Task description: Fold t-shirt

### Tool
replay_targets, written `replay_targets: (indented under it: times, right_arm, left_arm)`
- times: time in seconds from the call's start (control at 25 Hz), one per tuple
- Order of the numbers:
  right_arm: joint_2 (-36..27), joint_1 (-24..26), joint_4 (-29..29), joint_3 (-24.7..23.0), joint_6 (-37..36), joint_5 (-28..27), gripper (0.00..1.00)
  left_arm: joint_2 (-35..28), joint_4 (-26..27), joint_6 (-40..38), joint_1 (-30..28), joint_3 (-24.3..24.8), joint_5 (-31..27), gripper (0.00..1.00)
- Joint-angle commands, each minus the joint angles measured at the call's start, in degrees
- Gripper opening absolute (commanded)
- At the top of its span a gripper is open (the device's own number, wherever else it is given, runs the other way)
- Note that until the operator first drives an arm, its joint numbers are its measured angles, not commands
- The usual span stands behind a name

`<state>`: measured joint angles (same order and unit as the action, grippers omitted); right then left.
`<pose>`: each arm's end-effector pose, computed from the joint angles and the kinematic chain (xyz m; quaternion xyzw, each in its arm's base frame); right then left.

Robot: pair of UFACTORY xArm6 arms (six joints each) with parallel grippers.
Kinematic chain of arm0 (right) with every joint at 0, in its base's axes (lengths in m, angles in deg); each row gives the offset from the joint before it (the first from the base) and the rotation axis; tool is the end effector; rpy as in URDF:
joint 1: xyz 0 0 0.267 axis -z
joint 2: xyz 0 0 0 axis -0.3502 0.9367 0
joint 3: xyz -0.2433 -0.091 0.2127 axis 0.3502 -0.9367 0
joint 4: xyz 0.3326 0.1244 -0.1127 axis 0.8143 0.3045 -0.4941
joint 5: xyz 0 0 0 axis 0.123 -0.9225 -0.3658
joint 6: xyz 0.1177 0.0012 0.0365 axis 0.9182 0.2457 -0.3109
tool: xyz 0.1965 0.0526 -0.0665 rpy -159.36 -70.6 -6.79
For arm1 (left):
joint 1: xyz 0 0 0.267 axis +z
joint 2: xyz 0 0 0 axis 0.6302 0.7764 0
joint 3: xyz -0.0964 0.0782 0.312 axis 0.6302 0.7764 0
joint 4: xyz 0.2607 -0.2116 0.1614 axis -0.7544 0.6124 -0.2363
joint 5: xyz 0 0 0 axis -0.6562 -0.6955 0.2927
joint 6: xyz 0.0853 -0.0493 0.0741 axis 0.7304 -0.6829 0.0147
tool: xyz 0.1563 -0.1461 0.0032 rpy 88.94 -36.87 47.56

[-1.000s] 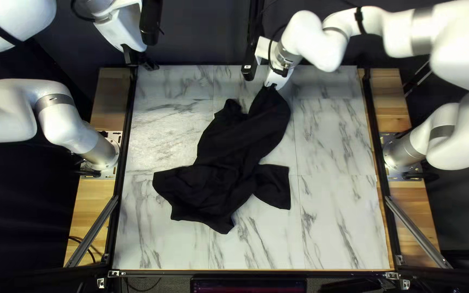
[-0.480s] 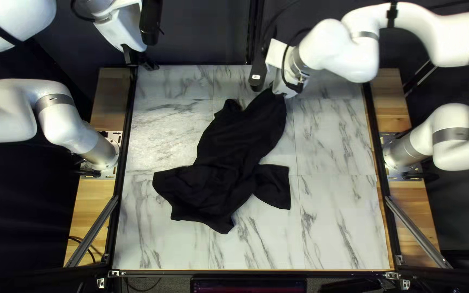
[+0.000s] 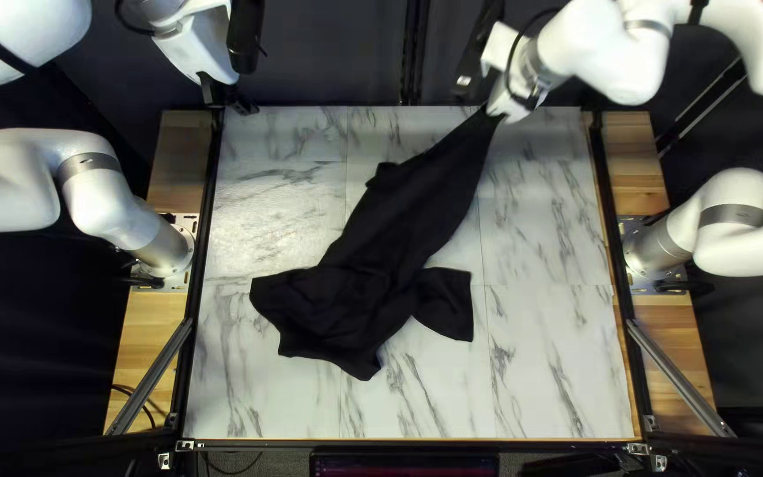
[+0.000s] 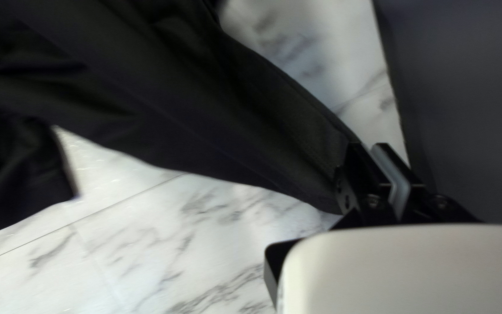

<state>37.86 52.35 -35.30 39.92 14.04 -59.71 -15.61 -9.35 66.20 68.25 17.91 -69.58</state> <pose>0.3579 -0.2598 0.2171 0.9663 -0.2077 0.1056 0.1091 0.2897 0.1129 0.4136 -0.9846 0.0106 -0.1736 0.0167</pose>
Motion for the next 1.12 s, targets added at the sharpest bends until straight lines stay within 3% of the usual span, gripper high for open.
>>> replay_targets:
  times: [0.04, 0.24, 0.44, 0.56, 0.68, 0.92, 1.12]
  right_arm:
    - [4.6, 3.3, 2.7, -0.6, -4.2, 3.1, 1.0]
    - [2.1, 0.7, 2.0, -0.7, -2.0, -0.3, 1.0]
    - [-2.6, -10.4, 0.2, -1.8, 3.8, -1.9, 1.0]
    - [-1.2, -19.3, -0.3, -4.5, 7.3, 4.0, 1.0]
    - [4.0, -29.1, -1.8, -6.7, 11.6, 13.4, 1.0]
    - [10.5, -37.8, -4.8, -7.9, 12.5, 23.6, 1.0]
    - [18.1, -40.6, -8.8, -5.8, 11.4, 28.3, 1.0]
  left_arm:
    - [0.0, 0.0, 0.0, 0.0, 0.0, 0.0, 1.0]
    - [0.0, 0.0, 0.0, 0.0, 0.0, 0.0, 1.0]
    - [0.0, 0.0, 0.0, 0.0, 0.0, 0.0, 1.0]
    - [0.0, 0.0, 0.0, 0.0, 0.0, 0.0, 1.0]
    - [0.0, 0.0, 0.0, 0.0, 0.0, 0.0, 1.0]
    - [0.0, 0.0, 0.0, 0.0, 0.0, 0.0, 1.0]
    - [0.0, 0.0, 0.0, 0.0, 0.0, 0.0, 1.0]
